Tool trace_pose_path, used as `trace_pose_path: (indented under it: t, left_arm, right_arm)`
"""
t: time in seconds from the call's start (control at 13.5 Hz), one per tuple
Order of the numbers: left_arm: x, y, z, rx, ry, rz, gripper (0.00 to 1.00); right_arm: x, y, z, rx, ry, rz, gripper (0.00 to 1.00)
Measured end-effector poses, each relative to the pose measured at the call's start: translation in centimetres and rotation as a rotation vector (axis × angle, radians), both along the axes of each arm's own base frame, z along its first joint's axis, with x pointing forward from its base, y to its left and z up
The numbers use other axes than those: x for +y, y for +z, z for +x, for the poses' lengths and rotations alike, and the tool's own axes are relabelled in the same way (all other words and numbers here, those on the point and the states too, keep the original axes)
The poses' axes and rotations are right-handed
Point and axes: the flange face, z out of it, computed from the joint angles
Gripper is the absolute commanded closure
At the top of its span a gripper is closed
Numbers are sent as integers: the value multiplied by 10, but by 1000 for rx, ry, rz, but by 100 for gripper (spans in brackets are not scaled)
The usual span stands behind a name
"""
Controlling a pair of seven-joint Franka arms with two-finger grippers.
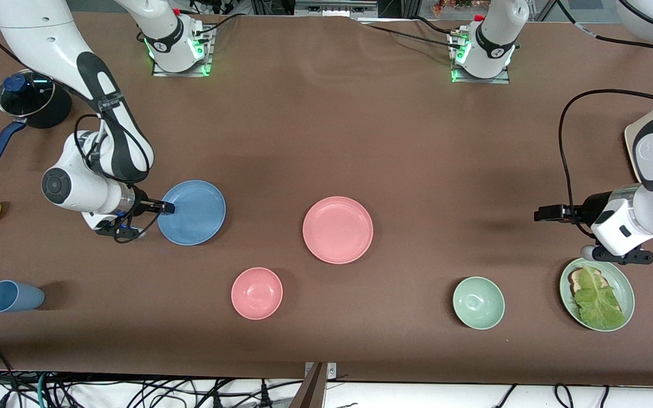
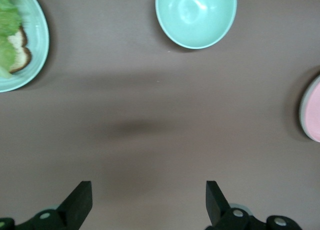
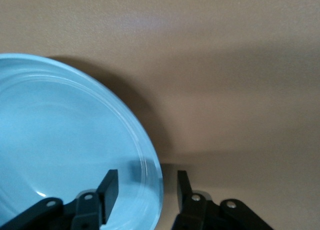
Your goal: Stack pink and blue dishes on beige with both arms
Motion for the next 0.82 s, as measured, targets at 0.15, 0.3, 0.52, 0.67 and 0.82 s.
trace_pose_path:
  t: [0.15,0.3,0.52,0.67,0.82]
  left_arm:
    - [2,18,-7,3,5,10,0]
    - [-6,50,-17,-8,1,50,0]
    - [-18,108,-41,-39,45,63,0]
    - [-18,135,-58,-33,57,67,0]
    - [-15,158,-77,-11,60,72,0]
  right_arm:
    - [0,-2,-1,3,1,0,92]
    - [0,-2,-1,4,1,0,100]
    - [0,5,1,-7,6,5,100]
    - [1,10,4,-17,9,7,100]
    - [5,25,11,-8,18,17,100]
